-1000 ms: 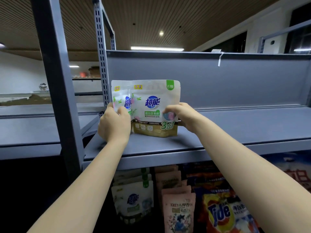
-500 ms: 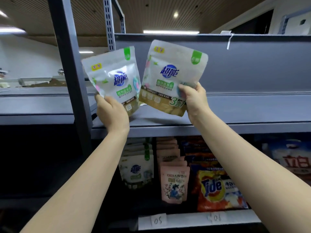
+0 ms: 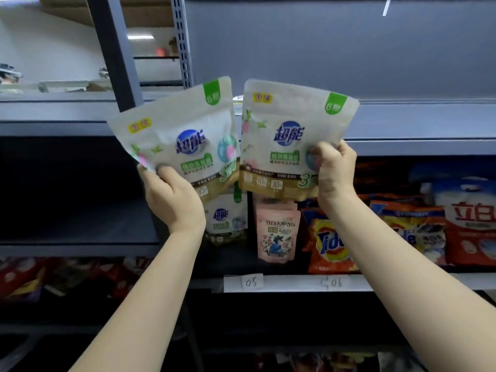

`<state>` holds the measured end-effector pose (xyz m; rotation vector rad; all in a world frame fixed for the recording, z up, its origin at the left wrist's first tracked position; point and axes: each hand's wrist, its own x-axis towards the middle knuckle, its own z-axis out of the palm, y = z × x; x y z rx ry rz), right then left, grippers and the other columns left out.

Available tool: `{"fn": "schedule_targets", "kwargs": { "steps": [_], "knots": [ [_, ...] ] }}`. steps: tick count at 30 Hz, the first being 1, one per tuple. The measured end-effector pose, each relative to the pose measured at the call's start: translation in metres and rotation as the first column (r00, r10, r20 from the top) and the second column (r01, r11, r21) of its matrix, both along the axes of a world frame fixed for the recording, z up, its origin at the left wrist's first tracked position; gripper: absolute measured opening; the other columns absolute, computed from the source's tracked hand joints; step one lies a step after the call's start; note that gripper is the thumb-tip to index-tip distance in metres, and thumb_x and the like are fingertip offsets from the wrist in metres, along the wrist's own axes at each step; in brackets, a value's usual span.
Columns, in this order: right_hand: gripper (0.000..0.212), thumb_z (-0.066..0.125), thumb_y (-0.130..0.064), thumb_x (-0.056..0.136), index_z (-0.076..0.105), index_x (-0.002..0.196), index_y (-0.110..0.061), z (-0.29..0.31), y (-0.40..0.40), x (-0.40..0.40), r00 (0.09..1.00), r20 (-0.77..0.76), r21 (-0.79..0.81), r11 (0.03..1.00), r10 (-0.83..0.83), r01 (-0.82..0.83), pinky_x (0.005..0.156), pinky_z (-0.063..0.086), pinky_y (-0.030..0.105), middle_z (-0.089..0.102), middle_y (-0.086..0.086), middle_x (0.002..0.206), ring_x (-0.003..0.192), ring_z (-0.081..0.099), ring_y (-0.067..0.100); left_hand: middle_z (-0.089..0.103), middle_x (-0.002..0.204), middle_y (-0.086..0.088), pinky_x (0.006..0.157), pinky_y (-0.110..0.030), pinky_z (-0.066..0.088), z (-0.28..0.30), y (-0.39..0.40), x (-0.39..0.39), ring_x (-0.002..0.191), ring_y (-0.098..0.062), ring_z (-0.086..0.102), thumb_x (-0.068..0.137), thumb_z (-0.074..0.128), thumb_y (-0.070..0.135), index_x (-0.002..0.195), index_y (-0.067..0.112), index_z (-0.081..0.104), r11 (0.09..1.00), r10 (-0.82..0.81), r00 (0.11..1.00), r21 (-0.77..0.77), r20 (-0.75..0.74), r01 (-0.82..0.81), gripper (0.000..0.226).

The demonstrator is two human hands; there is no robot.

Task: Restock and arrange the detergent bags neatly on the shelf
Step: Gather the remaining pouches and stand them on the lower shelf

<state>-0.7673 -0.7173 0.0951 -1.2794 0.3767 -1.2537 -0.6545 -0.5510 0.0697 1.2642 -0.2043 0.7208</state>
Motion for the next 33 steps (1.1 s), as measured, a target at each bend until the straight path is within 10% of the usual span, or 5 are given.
{"fn": "schedule_targets", "kwargs": {
  "steps": [7,11,18,28,33],
  "knots": [
    [0.01,0.053,-0.013,0.062,0.057,0.071,-0.014,-0.066,0.005,-0.009,0.981,-0.19,0.042,0.998,0.049,-0.042,0.056,0.047,0.024,0.061,-0.002,0.069,0.066,0.057,0.013,0.058,0.121,-0.018,0.092,-0.043,0.042,-0.098,0.001,0.012,0.111,-0.036,0.052,0.097,0.034,0.016,0.126,0.0,0.05,0.923,-0.132,0.928,0.299,-0.348,0.243,0.037],
    [0.015,0.057,-0.002,0.079,0.059,0.087,-0.014,-0.108,0.013,-0.008,0.933,-0.326,0.063,0.989,0.15,-0.136,0.055,0.048,0.016,0.064,0.001,0.082,0.076,0.061,0.012,0.051,0.072,-0.007,0.059,-0.029,0.036,-0.134,-0.004,0.019,0.069,-0.028,0.046,0.096,0.037,0.015,0.078,0.011,0.052,0.899,-0.222,0.837,0.227,-0.5,0.374,0.023],
    [0.029,0.05,0.003,0.09,0.061,0.106,-0.019,-0.164,0.015,0.008,0.783,-0.551,0.108,0.955,0.289,-0.277,0.085,0.047,0.024,0.066,-0.001,0.107,0.103,0.06,0.014,0.059,0.12,-0.009,0.091,-0.039,0.047,-0.163,-0.024,0.066,0.105,-0.028,0.055,0.101,0.038,0.03,0.131,0.015,0.05,0.839,-0.394,0.562,-0.035,-0.727,0.543,0.035],
    [0.03,0.052,0.001,0.092,0.062,0.108,-0.022,-0.204,0.015,0.042,0.705,-0.562,0.316,0.9,0.432,-0.3,0.082,0.051,0.017,0.069,-0.006,0.107,0.1,0.063,0.006,0.068,0.097,-0.009,0.066,-0.029,0.052,-0.187,-0.044,0.126,0.08,-0.026,0.063,0.1,0.042,0.032,0.12,0.021,0.058,0.757,-0.523,0.401,-0.194,-0.752,0.624,0.027],
    [0.022,0.058,-0.005,0.09,0.063,0.095,-0.026,-0.215,0.017,0.066,0.673,-0.564,0.441,0.864,0.478,-0.243,0.083,0.051,0.025,0.069,-0.006,0.098,0.098,0.064,0.013,0.068,0.108,-0.016,0.084,-0.041,0.052,-0.201,-0.048,0.138,0.098,-0.032,0.064,0.094,0.052,0.039,0.121,0.014,0.061,0.727,-0.504,0.328,-0.188,-0.799,0.66,0.038]
  ]
}}
